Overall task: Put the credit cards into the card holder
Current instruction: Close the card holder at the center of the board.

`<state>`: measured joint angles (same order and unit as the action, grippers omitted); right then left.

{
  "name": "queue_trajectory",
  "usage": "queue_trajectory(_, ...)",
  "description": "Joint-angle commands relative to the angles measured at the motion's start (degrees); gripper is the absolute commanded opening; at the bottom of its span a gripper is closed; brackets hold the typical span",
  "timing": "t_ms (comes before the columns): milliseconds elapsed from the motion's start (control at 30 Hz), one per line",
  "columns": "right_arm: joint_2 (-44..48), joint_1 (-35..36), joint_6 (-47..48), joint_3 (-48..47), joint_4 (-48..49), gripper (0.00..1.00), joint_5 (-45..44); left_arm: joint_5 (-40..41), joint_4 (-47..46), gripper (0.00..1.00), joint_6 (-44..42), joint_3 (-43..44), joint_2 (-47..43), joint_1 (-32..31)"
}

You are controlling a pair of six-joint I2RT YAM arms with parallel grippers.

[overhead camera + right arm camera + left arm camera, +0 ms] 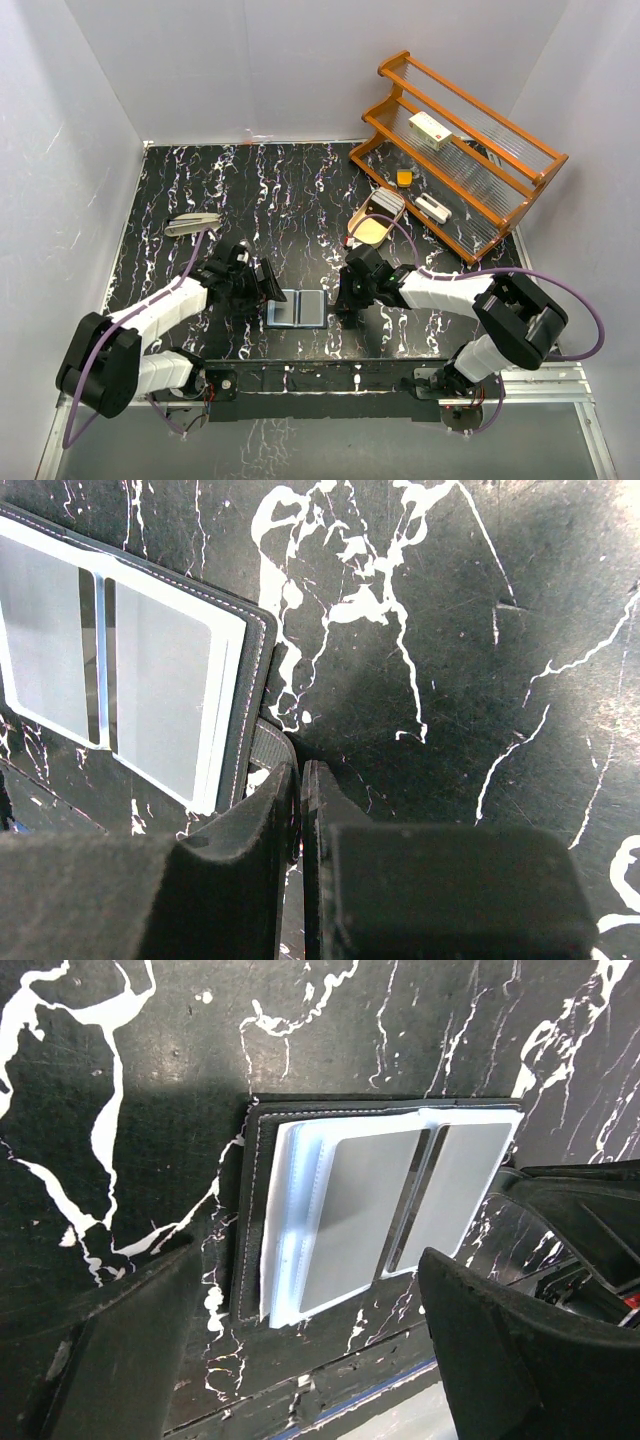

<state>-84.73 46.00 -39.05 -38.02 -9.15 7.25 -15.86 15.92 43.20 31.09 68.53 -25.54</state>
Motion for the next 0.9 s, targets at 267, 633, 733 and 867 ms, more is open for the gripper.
queue_trajectory(267,1.2,0.3,-0.7,0.9,3.5,0.0,0.7,-12.5,-12.4,0.86,4.4,-5.3,0.8,0.5)
queue_trajectory(633,0.7,0.4,-0.7,1.1,4.4,0.0,0.6,-23.5,-30.5,0.82,18.0,-8.2,-6.7,0.1)
queue_trajectory(733,-0.7,0.4,-0.6,0.2,4.9,0.0,0.8,-24.8,-44.5,0.77,25.4,-13.3,-6.4,-1.3)
queue_trajectory(867,-2.3,0.5,0.0,-2.5,4.1,0.0,1.6,-25.2,-53.5,0.69,28.6,-15.7,-1.9,-3.4)
